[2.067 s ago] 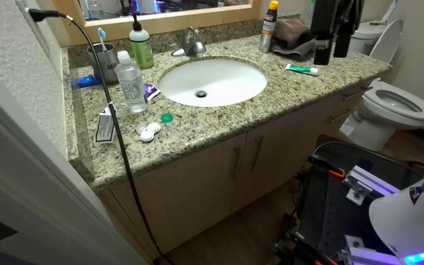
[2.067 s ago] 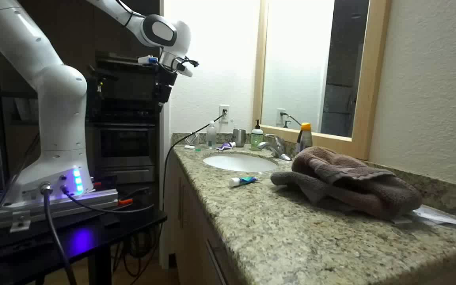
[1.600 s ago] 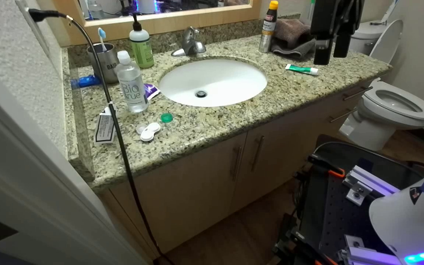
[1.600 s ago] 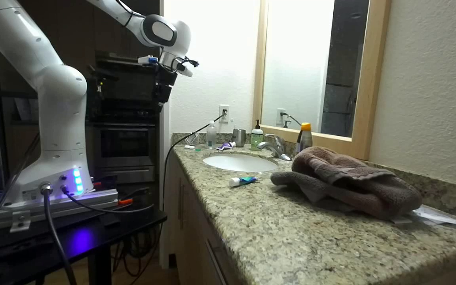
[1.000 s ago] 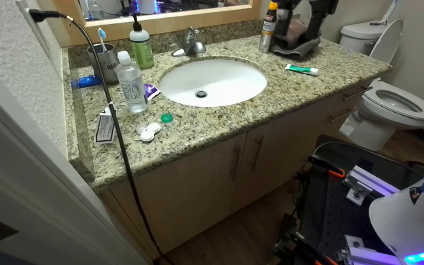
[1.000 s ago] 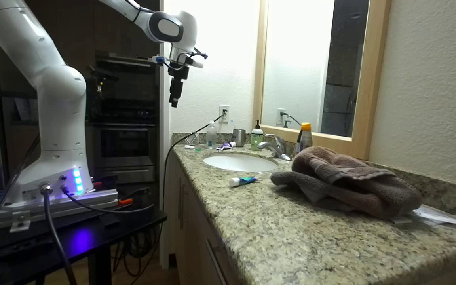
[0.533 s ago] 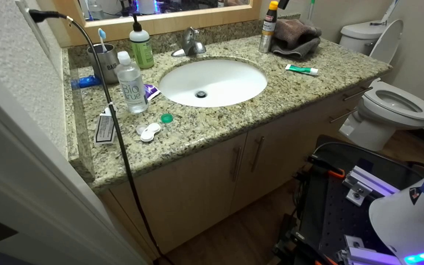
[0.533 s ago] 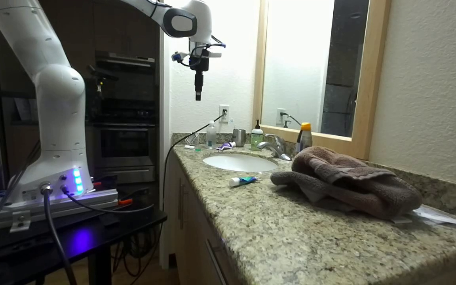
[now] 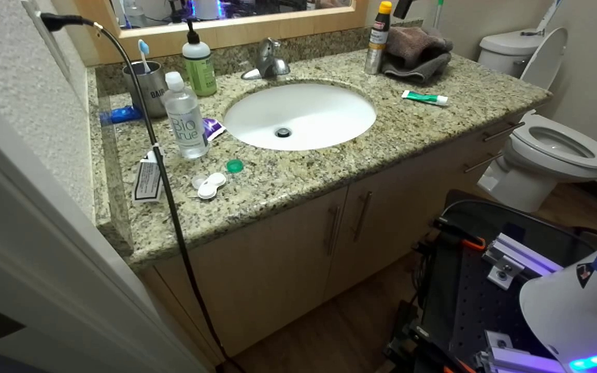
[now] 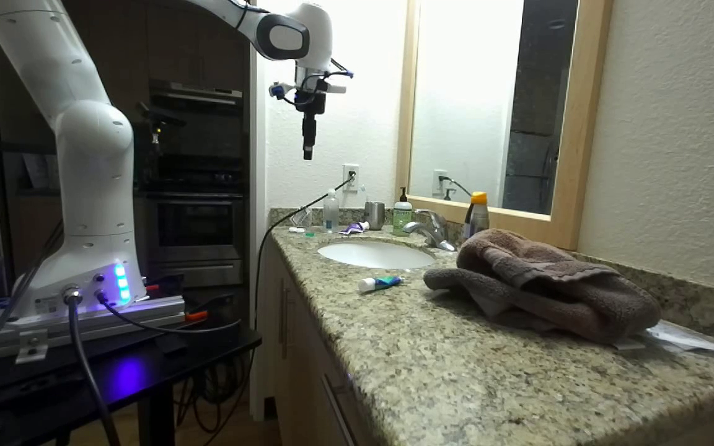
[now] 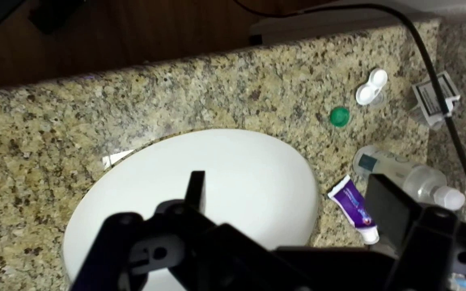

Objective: Get the green tube then put it the sink

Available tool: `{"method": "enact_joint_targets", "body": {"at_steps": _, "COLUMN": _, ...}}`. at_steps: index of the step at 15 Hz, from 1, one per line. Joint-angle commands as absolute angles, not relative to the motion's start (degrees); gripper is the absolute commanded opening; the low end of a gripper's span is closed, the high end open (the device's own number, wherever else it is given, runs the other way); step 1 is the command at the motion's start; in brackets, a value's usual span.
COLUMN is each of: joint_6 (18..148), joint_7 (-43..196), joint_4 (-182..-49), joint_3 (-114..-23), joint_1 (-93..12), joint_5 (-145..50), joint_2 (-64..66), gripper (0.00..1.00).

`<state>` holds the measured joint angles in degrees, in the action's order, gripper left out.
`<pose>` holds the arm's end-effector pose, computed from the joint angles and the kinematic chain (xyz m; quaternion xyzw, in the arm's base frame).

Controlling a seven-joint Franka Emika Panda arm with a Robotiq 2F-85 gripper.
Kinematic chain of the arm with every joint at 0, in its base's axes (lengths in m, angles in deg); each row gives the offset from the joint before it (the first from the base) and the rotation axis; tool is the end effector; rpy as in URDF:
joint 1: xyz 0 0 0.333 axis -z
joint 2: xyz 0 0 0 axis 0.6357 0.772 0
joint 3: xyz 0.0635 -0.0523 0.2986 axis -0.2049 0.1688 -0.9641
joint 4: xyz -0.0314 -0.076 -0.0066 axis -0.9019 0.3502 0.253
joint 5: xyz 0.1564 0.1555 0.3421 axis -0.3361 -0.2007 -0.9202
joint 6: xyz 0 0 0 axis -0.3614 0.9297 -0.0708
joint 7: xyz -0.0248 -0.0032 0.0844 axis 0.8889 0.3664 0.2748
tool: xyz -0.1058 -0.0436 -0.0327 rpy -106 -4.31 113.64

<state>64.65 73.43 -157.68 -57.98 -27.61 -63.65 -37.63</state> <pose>0.4137 -0.1906 0.4570 -0.9329 0.3272 -0.0428 0.1444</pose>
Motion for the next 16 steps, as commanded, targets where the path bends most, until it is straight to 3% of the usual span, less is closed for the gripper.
{"method": "enact_joint_targets", "body": {"at_steps": 1, "joint_6": 61.93, "joint_7": 82.36, "joint_4": -155.91, "joint_3": -58.01, "joint_1": -28.18, "joint_5": -61.12, "joint_2": -34.13, "gripper": 1.00}}
{"method": "enact_joint_targets", "body": {"at_steps": 4, "joint_6": 69.29, "joint_7": 87.52, "joint_4": -157.17, "joint_3": -59.05, "joint_1": -28.76, "joint_5": -57.79, "joint_2": -33.94, "gripper": 1.00}}
{"method": "enact_joint_targets", "body": {"at_steps": 13, "joint_6": 111.70, "joint_7": 81.56, "joint_4": -154.10, "joint_3": -57.47, "joint_1": -26.69, "joint_5": -56.45, "joint_2": -19.11, "gripper": 1.00}}
{"method": "enact_joint_targets", "body": {"at_steps": 16, "joint_6": 112.47, "joint_7": 68.27, "joint_4": -151.16, "joint_3": -56.39, "joint_1": -22.31, "joint_5": -44.75, "joint_2": -13.81, "gripper": 1.00}}
